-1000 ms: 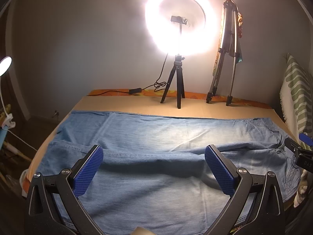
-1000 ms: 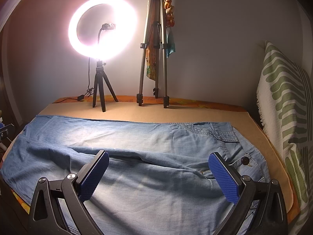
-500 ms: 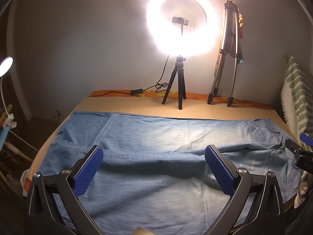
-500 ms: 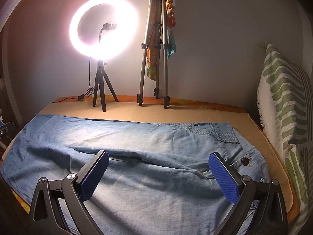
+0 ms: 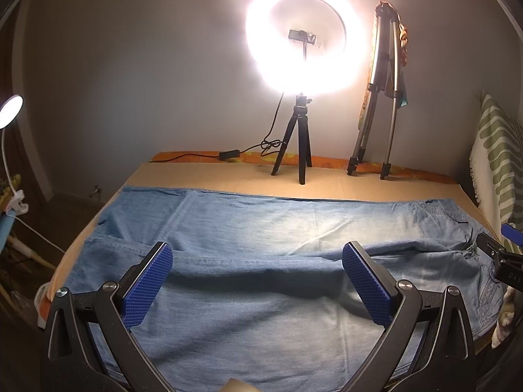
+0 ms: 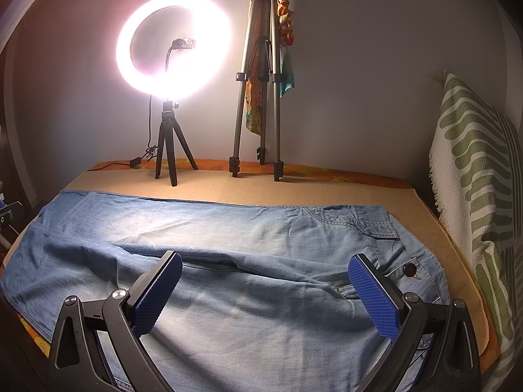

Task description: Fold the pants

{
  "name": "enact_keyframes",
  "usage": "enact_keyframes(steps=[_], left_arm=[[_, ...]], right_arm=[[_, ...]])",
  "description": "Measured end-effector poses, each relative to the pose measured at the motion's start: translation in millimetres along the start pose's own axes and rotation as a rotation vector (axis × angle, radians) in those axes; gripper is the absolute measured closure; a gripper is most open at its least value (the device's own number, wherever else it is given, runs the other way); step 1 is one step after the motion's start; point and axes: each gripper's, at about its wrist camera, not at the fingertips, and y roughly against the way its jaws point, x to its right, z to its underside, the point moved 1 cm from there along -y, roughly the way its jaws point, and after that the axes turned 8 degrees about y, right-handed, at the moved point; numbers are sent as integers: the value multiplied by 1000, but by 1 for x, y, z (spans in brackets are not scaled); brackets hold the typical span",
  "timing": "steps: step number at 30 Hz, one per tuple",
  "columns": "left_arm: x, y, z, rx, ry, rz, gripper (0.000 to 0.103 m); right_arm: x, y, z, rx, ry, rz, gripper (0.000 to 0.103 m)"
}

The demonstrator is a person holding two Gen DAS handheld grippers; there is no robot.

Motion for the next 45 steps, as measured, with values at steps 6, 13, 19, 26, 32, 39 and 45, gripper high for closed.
enact_keyframes(steps=[6,13,19,26,32,39,45], left_arm=[[-1,0,-2,-4,5,1,0],[-1,0,-1,-2,4,3,0],[-1,0,-1,1,8,0,0],[-2,1,-1,3,15,0,0],[-2,2,-1,7,13,-7,0],[-4,0,0,6,9,-11,0],[-8,1,0,10,9,-23,0]], right_arm=[[0,0,0,0,1,-1,0],[-2,1,-1,1,1,-1,0],[-2,-1,0,1,2,0,0],[-1,0,-1,6,9,4,0],[-2,2,-1,5,8,2,0],[-6,2,-2,5,9,2,0],[-10,2,-3,7,20,-1,0]])
